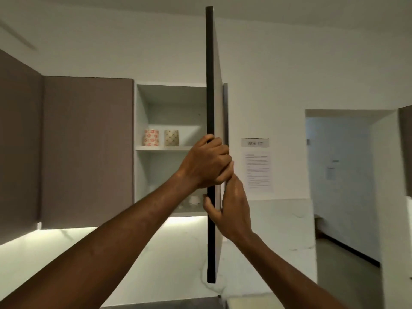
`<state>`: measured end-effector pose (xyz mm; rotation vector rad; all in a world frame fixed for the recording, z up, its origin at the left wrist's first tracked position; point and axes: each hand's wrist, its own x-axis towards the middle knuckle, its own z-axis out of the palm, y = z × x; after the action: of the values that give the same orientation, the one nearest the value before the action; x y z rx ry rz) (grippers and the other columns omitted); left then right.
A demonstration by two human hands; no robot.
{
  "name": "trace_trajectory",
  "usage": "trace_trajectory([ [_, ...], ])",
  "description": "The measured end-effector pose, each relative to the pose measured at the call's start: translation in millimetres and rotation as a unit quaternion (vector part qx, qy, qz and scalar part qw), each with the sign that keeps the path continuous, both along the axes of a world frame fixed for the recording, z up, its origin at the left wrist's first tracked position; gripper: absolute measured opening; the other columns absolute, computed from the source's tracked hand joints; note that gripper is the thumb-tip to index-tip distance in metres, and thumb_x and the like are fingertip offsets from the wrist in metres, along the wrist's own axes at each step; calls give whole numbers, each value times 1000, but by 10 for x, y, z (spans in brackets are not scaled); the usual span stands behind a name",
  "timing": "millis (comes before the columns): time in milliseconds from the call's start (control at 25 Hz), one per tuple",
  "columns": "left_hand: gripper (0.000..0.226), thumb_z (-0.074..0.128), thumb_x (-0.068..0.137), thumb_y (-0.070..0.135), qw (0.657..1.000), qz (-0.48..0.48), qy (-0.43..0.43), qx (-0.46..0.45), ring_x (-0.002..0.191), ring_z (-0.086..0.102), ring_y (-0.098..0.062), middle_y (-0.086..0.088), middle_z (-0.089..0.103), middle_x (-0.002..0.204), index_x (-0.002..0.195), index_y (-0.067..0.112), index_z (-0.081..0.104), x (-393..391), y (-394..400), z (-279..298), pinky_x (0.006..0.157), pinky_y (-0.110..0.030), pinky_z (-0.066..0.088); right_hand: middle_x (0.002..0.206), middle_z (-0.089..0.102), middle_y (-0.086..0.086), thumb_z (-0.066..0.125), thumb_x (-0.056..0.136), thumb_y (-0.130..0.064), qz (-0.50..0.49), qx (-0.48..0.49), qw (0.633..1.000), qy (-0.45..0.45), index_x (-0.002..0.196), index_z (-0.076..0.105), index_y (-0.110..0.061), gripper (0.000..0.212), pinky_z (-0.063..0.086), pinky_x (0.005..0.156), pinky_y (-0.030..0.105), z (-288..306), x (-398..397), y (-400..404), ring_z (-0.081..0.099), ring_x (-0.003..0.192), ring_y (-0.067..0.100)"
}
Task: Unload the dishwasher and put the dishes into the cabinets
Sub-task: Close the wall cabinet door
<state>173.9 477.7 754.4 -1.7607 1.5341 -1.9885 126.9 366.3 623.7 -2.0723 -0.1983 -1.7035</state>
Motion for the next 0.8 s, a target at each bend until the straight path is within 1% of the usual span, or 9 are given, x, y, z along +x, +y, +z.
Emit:
trace_trajectory([
  [80, 30, 49, 100, 38, 999, 30, 19, -21, 98, 62, -24, -4, 69, 104, 98, 18, 73, 324, 358, -61, 104, -44, 38, 151, 52, 1, 68, 93, -45, 59, -8, 998, 9, 156, 36, -17, 76, 50, 111, 37, -60, 461, 347, 54, 134, 14],
  [160, 38, 46, 102, 38, 996, 58, 51, -37, 128, 56, -25, -5, 62, 136, 127, 20, 67, 667, 694, -142, 119, -48, 30, 167, 36, 1, 60, 98, -52, 85, 0, 996, 23, 164, 21, -20, 83, 42, 120, 48, -145, 927, 680, 41, 151, 19],
  [240, 58, 33, 104, 41, 989, 100, 94, -63, 154, 33, -25, -8, 38, 164, 154, 15, 45, 1012, 972, -212, 128, -52, 18, 176, 13, -1, 51, 100, -59, 58, -26, 998, 29, 168, 9, -23, 88, 27, 128, 52, -225, 1342, 950, 19, 161, 20],
  [280, 65, 28, 103, 41, 984, 122, 108, -77, 160, 18, -26, -9, 23, 171, 162, 12, 32, 1179, 1081, -245, 129, -53, 14, 177, 5, -2, 50, 100, -59, 29, -50, 998, 32, 168, 7, -22, 89, 21, 130, 53, -256, 1515, 1050, 10, 163, 19],
  [360, 71, 29, 103, 37, 973, 164, 124, -105, 162, -2, -24, -9, 1, 175, 166, 9, 12, 1623, 1270, -309, 130, -53, 10, 177, -4, -1, 49, 97, -61, -16, -95, 995, 38, 169, 5, -20, 93, 14, 131, 54, -288, 1898, 1214, -2, 163, 20],
  [440, 74, 35, 105, 36, 964, 185, 141, -128, 162, -7, -23, -8, -8, 175, 166, 9, 3, 2109, 1419, -349, 130, -53, 12, 177, -5, 2, 51, 94, -65, -34, -123, 991, 45, 169, 6, -19, 99, 12, 130, 56, -267, 2350, 1311, -4, 163, 23],
  [560, 75, 36, 107, 40, 960, 190, 148, -144, 162, -8, -21, -7, -10, 175, 166, 10, 1, 2849, 1522, -362, 130, -53, 12, 177, -1, 5, 56, 89, -66, -69, -131, 988, 42, 168, 12, -17, 102, 13, 129, 57, -281, 3097, 1391, -1, 163, 27],
  [680, 75, 34, 108, 41, 960, 183, 148, -149, 162, -8, -20, -5, -10, 175, 166, 11, -1, 3454, 1504, -391, 130, -52, 13, 176, 8, 6, 48, 94, -70, -115, -130, 984, 34, 167, 21, -16, 94, 14, 127, 57, -341, 3725, 1408, 7, 163, 29],
  [800, 73, 29, 108, 42, 959, 176, 173, -141, 161, -9, -20, -5, -12, 174, 166, 12, -4, 4077, 1428, -410, 129, -52, 15, 176, 9, 6, 43, 98, -71, -155, -135, 977, 49, 166, 22, -16, 91, 15, 128, 58, -353, 4329, 1327, 8, 163, 29],
])
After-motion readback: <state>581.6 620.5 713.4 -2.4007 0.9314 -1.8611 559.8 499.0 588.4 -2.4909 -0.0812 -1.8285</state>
